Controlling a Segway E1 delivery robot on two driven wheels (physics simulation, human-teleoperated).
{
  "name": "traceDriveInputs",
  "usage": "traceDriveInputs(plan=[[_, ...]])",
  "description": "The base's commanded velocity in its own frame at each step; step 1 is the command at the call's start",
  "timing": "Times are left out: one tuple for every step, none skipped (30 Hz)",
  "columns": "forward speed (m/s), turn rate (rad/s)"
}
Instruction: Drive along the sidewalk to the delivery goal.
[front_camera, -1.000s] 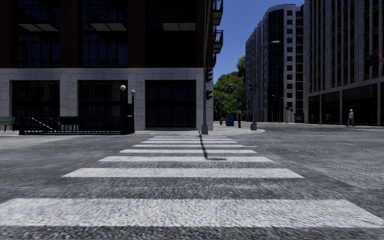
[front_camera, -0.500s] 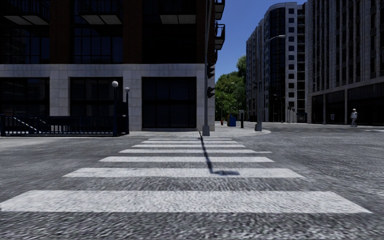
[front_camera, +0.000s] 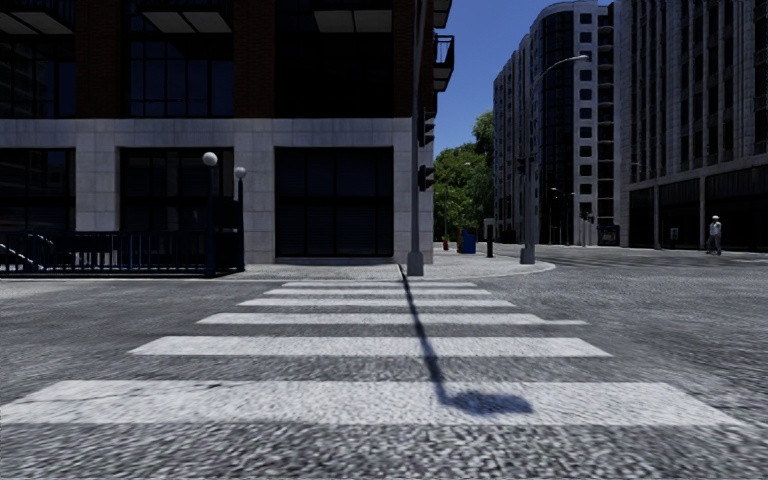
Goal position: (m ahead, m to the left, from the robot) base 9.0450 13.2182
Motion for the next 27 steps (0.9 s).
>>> traceDriveInputs(plan=[[2.00, 0.00], [2.00, 0.00], [2.00, 0.00], [2.00, 0.00], [2.00, 0.00], [2.00, 0.00], [2.00, 0.00], [2.00, 0.00], [2.00, 0.00], [2.00, 0.00], [2.00, 0.00], [2.00, 0.00], [2.00, 0.00], [2.00, 0.00], [2.00, 0.00], [2.00, 0.00], [2.00, 0.00], [2.00, 0.00], [2.00, 0.00], [2.00, 0.00], [2.00, 0.00], [2.00, 0.00], [2.00, 0.00], [2.00, 0.00], [2.00, 0.00], [2.00, 0.00], [2.00, 0.00]])
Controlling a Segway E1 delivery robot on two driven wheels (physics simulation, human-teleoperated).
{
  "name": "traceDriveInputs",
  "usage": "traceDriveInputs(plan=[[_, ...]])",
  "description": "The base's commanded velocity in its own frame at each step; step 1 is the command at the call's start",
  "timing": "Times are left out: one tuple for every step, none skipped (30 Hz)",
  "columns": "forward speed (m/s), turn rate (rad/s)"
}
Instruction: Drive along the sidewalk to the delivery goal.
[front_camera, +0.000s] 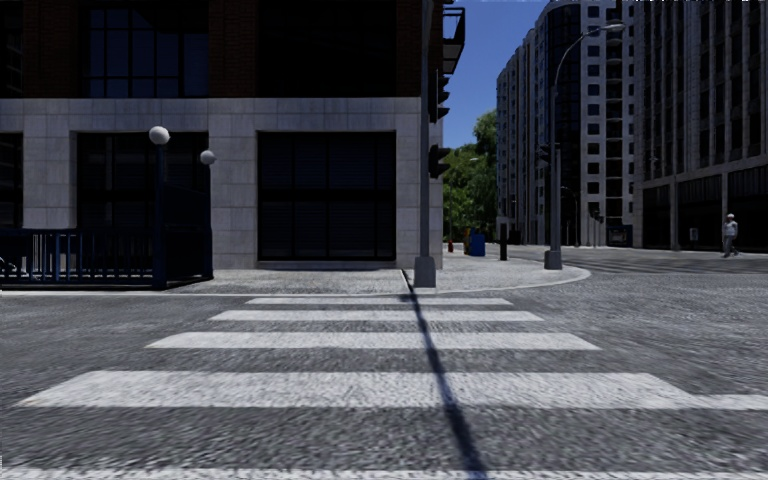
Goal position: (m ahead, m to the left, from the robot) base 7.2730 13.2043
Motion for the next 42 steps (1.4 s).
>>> traceDriveInputs(plan=[[2.00, 0.00], [2.00, 0.00], [2.00, 0.00], [2.00, 0.00], [2.00, 0.00], [2.00, 0.00], [2.00, 0.00], [2.00, 0.00], [2.00, 0.00], [2.00, 0.00], [2.00, 0.00], [2.00, 0.00], [2.00, 0.00], [2.00, 0.00], [2.00, 0.00], [2.00, 0.00], [2.00, 0.00], [2.00, 0.00], [2.00, 0.00], [2.00, 0.00], [2.00, 0.00], [2.00, 0.00], [2.00, 0.00], [2.00, 0.00], [2.00, 0.00], [2.00, 0.00], [2.00, 0.00], [2.00, 0.00], [2.00, 0.00], [2.00, 0.00], [2.00, 0.00], [2.00, 0.00], [2.00, 0.00], [2.00, 0.00], [2.00, 0.00], [2.00, 0.00], [2.00, 0.00], [2.00, 0.00], [2.00, 0.00], [2.00, 0.00], [2.00, 0.00], [2.00, 0.00]])
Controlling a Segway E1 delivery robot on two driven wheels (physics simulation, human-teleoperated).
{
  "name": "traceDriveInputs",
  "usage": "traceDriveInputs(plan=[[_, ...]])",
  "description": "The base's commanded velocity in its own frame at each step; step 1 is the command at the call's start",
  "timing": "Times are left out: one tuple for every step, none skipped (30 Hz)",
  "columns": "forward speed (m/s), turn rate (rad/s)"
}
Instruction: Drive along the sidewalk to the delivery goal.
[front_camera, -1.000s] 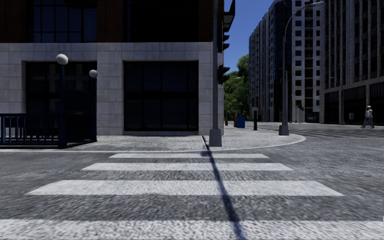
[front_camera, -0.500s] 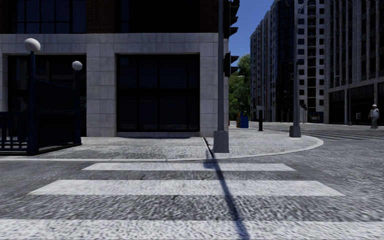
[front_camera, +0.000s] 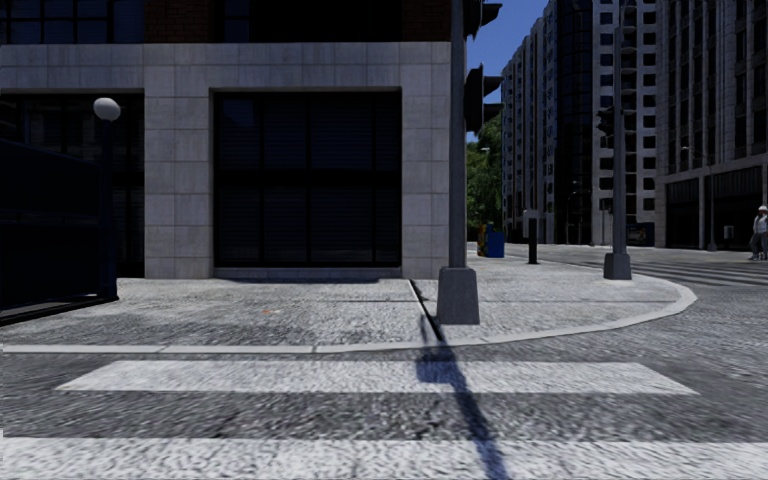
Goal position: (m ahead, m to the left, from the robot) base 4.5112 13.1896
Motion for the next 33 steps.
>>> traceDriveInputs(plan=[[2.00, 0.00], [2.00, 0.00], [2.00, 0.00], [2.00, 0.00], [2.00, 0.00], [2.00, 0.17], [2.00, 0.43], [2.00, 0.63], [2.00, 0.63], [2.00, 0.76], [2.00, 0.82], [2.00, 0.83], [2.00, 0.83], [2.00, 0.83], [2.00, 0.83], [2.00, 0.81], [2.00, 0.76], [2.00, 0.75], [2.00, 0.74], [2.00, 0.74], [2.00, 0.73], [2.00, 0.71], [2.00, 0.64], [2.00, 0.44], [2.00, 0.18], [2.00, 0.02], [2.00, 0.00], [2.00, 0.00], [2.00, 0.00], [2.00, 0.00], [2.00, 0.00], [2.00, 0.00], [2.00, 0.00]])
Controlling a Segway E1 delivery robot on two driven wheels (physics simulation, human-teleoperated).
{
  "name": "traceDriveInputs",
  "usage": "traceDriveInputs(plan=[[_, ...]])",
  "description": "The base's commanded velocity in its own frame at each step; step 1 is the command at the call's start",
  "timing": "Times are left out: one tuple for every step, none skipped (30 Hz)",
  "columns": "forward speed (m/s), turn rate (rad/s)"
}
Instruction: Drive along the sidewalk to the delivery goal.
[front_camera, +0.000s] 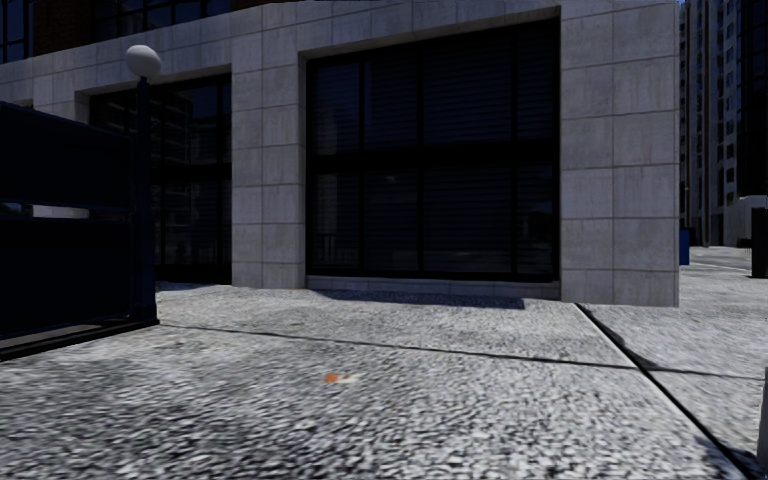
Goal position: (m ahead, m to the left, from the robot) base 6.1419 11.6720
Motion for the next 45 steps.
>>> traceDriveInputs(plan=[[2.00, 0.00], [2.00, 0.00], [2.00, 0.00], [2.00, 0.00], [2.00, 0.00], [2.00, 0.00], [2.00, 0.00], [2.00, 0.00], [2.00, 0.00], [2.00, 0.00], [2.00, 0.00], [2.00, 0.00], [1.98, 0.00], [1.98, 0.00], [1.97, 0.00], [1.95, 0.00], [1.81, 0.00], [1.81, 0.00], [1.66, 0.00], [1.57, 0.00], [1.55, 0.00], [1.54, 0.00], [1.54, 0.00], [1.54, 0.00], [1.54, 0.00], [1.54, 0.00], [1.54, 0.00], [1.54, 0.00], [1.54, 0.00], [1.54, 0.00], [1.54, 0.01], [1.54, 0.11], [1.54, 0.17], [1.54, 0.17], [1.54, 0.30], [1.54, 0.44], [1.54, 0.50], [1.54, 0.52], [1.54, 0.52], [1.54, 0.52], [1.54, 0.52], [1.54, 0.52], [1.54, 0.52], [1.54, 0.52], [1.54, 0.52]])
